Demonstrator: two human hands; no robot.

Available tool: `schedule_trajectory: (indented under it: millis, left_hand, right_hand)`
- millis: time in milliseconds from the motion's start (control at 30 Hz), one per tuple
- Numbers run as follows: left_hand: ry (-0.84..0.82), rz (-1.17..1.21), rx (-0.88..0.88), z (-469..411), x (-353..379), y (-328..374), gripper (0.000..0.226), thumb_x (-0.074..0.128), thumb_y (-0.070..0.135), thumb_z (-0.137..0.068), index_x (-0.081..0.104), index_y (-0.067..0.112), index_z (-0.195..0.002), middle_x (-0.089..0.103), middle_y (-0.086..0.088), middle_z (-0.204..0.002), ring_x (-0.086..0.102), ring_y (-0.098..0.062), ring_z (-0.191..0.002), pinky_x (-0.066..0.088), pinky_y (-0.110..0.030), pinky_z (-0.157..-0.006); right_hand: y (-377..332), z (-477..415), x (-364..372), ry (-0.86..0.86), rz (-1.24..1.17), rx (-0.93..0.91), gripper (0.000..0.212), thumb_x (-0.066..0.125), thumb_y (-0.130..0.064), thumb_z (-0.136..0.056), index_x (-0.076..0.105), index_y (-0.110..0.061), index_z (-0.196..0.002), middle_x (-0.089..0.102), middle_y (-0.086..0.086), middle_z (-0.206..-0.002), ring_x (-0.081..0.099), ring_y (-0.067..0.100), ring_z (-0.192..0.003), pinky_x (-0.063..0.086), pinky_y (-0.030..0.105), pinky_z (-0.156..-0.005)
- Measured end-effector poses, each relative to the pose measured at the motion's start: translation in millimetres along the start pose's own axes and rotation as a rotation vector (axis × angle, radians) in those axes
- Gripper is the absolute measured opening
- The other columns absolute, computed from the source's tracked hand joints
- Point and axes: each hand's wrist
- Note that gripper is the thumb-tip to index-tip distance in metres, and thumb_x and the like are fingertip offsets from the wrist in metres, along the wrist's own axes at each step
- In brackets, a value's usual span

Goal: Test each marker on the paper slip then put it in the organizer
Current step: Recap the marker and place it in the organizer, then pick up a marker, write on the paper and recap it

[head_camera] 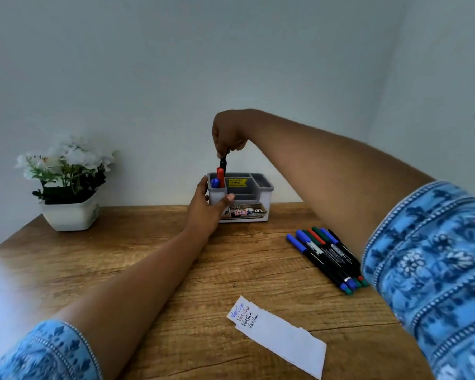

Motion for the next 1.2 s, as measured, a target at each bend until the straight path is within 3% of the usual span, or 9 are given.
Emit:
schedule_trajectory:
  millis: [133, 200, 333, 467, 633, 800, 933, 1067, 1200]
  left_hand:
    - [0.004, 0.010, -0.017, 0, 0, -1, 0.078, 0.069, 0.025, -0.086, 0.025, 0.023, -0.150, 0.044, -0.003, -0.147, 0.048, -0.024, -0.128, 0.046, -0.041, -0.103]
    - [0.001, 0.002, -0.024, 1, -1, -1, 0.079, 0.070, 0.026, -0.086, 0.025, 0.023, -0.150, 0.044, -0.003, -0.147, 0.048, -0.025, -0.128, 0.045, -0.042, -0.104]
    - [-0.001, -0.019, -0.037, 4, -1, 2, 0.077, 0.069, 0.026, -0.087, 0.024, 0.022, -0.150, 0.043, -0.003, -0.147, 0.046, -0.025, -0.130, 0.043, -0.039, -0.102]
    - [-0.030, -0.043, -0.057, 10, -4, 8, 0.076, 0.067, 0.022, -0.088, 0.024, 0.020, -0.150, 0.041, -0.004, -0.149, 0.044, -0.025, -0.132, 0.041, -0.040, -0.104]
    - [-0.034, -0.154, -0.127, 31, -12, 12, 0.079, 0.068, 0.025, -0.088, 0.021, 0.018, -0.152, 0.032, -0.007, -0.155, 0.037, -0.027, -0.138, 0.036, -0.041, -0.108]
    - [-0.119, -0.318, -0.125, 75, -30, 19, 0.065, 0.068, 0.025, -0.088, 0.037, 0.021, -0.145, 0.045, -0.003, -0.145, 0.047, -0.020, -0.128, 0.040, -0.035, -0.102]
    - [-0.292, -0.499, -0.060, 117, -52, 26, 0.043, 0.065, 0.033, -0.089, 0.054, 0.031, -0.131, 0.062, 0.005, -0.113, 0.054, -0.010, -0.103, 0.041, -0.025, -0.087]
    - [-0.444, -0.753, 0.036, 142, -66, 29, 0.035, 0.057, 0.034, -0.094, 0.052, 0.038, -0.129, 0.053, 0.011, -0.133, 0.049, -0.009, -0.119, 0.038, -0.028, -0.103]
    - [-0.468, -0.864, 0.097, 149, -67, 34, 0.036, 0.049, 0.031, -0.099, 0.048, 0.037, -0.134, 0.046, 0.012, -0.142, 0.042, -0.010, -0.129, 0.031, -0.028, -0.105]
  right_hand:
    - [-12, -10, 19, -0.035, -0.052, -0.002, 0.031, 0.072, -0.015, -0.081, 0.066, 0.003, -0.105, 0.069, 0.017, -0.103, 0.069, 0.024, -0.087, 0.058, 0.033, -0.079]
    - [-11, -9, 25, -0.050, -0.123, -0.007, 0.031, 0.071, -0.020, -0.082, 0.067, 0.003, -0.103, 0.069, 0.016, -0.103, 0.068, 0.026, -0.095, 0.058, 0.035, -0.080]
    - [-3, 11, 19, 0.021, -0.197, -0.043, 0.031, 0.062, -0.034, -0.088, 0.068, -0.007, -0.100, 0.068, 0.004, -0.096, 0.065, 0.018, -0.092, 0.052, 0.032, -0.077]
    - [8, 47, 15, 0.184, -0.188, -0.064, 0.031, 0.061, -0.034, -0.088, 0.070, -0.005, -0.093, 0.072, 0.006, -0.091, 0.062, 0.015, -0.078, 0.047, 0.025, -0.065]
    - [28, 120, 34, 0.323, -0.147, -0.049, 0.022, 0.063, -0.033, -0.086, 0.069, -0.013, -0.093, 0.067, -0.002, -0.088, 0.060, 0.012, -0.080, 0.047, 0.026, -0.074]
    - [66, 195, 83, 0.237, -0.102, 0.108, 0.012, 0.067, -0.032, -0.082, 0.066, -0.020, -0.084, 0.065, -0.002, -0.082, 0.060, 0.014, -0.077, 0.040, 0.026, -0.065]
    - [87, 222, 116, 0.197, -0.082, 0.252, 0.020, 0.070, -0.036, -0.078, 0.068, -0.017, -0.081, 0.066, -0.001, -0.082, 0.059, 0.016, -0.079, 0.042, 0.030, -0.064]
    - [90, 226, 133, 0.107, -0.045, 0.310, 0.022, 0.071, -0.041, -0.077, 0.069, -0.021, -0.086, 0.066, -0.003, -0.088, 0.059, 0.012, -0.082, 0.036, 0.025, -0.055]
    - [85, 221, 140, 0.058, -0.002, 0.332, 0.022, 0.068, -0.041, -0.079, 0.069, -0.021, -0.087, 0.068, -0.003, -0.091, 0.060, 0.011, -0.085, 0.043, 0.025, -0.062]
Point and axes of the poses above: each hand's wrist, its own z-axis away from the middle knuckle, its own x-axis out of the palm, y = z × x
